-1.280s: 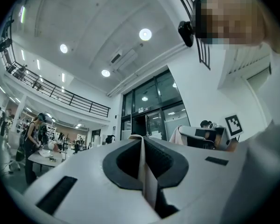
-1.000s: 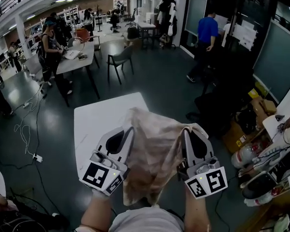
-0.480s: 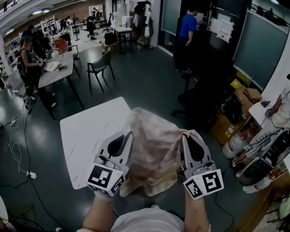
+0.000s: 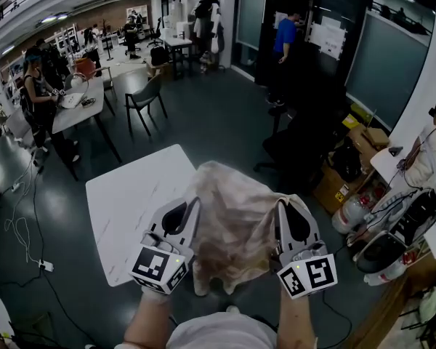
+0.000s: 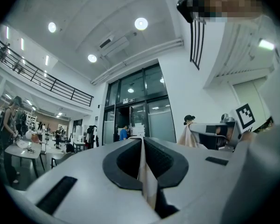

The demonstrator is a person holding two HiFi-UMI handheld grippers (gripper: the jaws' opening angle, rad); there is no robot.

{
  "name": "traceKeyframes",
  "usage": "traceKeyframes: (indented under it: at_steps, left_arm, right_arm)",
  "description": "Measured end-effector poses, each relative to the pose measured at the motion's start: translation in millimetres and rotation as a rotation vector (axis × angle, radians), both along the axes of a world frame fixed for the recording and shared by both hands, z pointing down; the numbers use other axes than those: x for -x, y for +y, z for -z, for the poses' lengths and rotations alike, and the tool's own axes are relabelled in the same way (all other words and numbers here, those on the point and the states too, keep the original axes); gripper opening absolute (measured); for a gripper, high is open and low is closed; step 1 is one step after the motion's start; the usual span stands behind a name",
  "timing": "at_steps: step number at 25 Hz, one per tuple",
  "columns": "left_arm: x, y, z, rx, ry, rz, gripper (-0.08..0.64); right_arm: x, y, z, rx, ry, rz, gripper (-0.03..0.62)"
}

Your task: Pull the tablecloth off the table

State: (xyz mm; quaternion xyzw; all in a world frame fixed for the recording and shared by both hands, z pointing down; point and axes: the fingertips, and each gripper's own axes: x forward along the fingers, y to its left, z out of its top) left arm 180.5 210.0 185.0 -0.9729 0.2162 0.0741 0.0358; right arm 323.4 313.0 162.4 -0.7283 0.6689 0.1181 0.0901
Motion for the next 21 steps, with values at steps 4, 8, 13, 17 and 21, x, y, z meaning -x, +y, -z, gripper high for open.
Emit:
traceKeyframes:
  at_steps: [4,8,13,17,21]
  left_arm:
    - [4,-5,-2,0.003,0.0,-0.003,0.012]
    - [5,-8,-3,0.007,-0.001,-0.004,0.012]
    - [4,-10,-1,0.011,0.002,0.003,0.012]
    - [5,-12,1,0.017,0.005,0.01,0.012]
    - [3,-15,-1,0.02,0.006,0.017,0.012]
  right_arm:
    - [2,-5,-5,0.006,-0.007,-0.006,0.028]
    - [2,-7,-8,0.007,-0.023,-0.001,0.028]
    - [-1,-9,-6,0.006,-0.029,0.005,0.028]
    - [-2,-11,-3,0.008,-0.031,0.009,0.028]
    - [-5,-13,-5,0.009,-0.031,0.009,0.028]
